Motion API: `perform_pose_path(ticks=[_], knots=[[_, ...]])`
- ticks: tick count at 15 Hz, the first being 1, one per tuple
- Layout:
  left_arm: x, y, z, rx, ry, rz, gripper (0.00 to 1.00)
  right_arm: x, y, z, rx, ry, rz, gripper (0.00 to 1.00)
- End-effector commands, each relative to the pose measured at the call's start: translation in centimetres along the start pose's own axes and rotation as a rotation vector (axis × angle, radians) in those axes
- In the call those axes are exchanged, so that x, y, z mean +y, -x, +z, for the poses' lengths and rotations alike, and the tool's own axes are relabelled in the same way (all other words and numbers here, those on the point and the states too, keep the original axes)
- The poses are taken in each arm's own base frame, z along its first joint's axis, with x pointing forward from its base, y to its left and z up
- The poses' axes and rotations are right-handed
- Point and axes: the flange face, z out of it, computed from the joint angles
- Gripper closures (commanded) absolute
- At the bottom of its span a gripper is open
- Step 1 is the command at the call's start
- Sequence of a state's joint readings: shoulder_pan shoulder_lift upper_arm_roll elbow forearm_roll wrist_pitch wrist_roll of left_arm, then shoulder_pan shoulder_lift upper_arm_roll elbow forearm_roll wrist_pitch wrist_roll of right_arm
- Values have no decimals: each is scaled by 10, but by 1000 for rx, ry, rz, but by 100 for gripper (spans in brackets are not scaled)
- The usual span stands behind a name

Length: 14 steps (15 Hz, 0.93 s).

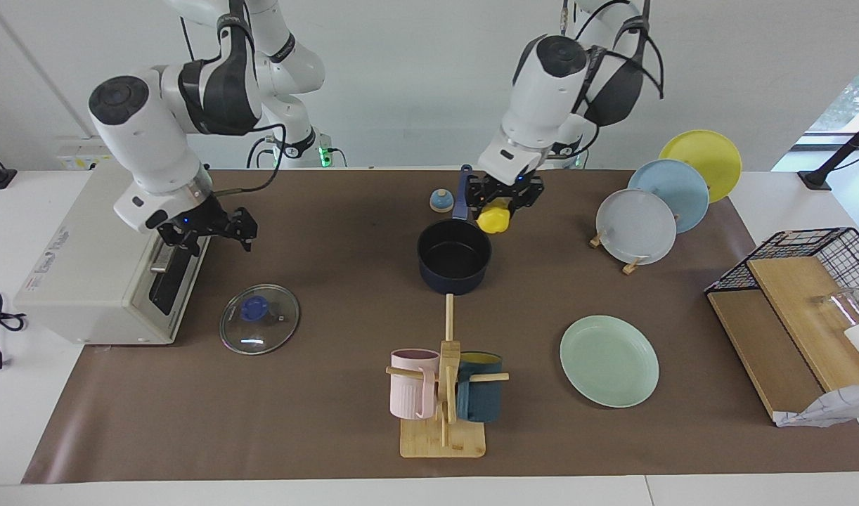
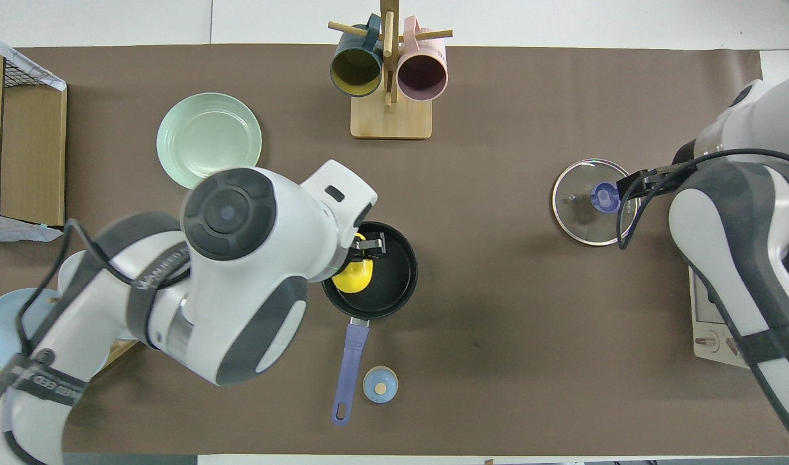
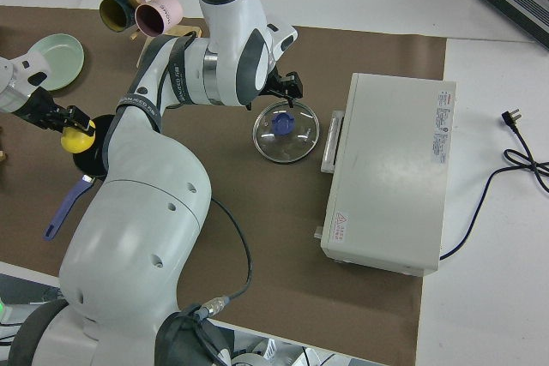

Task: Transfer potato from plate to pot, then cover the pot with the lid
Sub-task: 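Carry the potato over the pot while the right gripper grasps the lid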

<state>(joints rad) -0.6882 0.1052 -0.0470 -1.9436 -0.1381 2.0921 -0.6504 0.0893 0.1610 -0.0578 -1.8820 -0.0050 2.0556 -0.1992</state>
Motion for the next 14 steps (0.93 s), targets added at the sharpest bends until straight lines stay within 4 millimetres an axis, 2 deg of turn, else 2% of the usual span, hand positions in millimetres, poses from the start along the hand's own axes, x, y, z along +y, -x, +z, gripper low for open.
perform_pose_path(ticks=[1,3,4,7,11,14], knots=[[0,-3,25,1,3,-21,100,-3,4,18,36,-14,-67,0],[-1,-5,28,16,14,-20,100,-2,2,29,24,-14,-112,0],[-1,-7,34,14,10,-20,100,-1,0,42,5,-18,-138,0],[-3,-10,50,20,6,-22,100,2,-4,65,-10,-21,-164,0],[-9,-13,68,32,-2,2,100,6,-6,84,-22,-58,-157,0],[-16,-9,80,32,-9,10,100,6,-14,83,19,-55,-154,0]])
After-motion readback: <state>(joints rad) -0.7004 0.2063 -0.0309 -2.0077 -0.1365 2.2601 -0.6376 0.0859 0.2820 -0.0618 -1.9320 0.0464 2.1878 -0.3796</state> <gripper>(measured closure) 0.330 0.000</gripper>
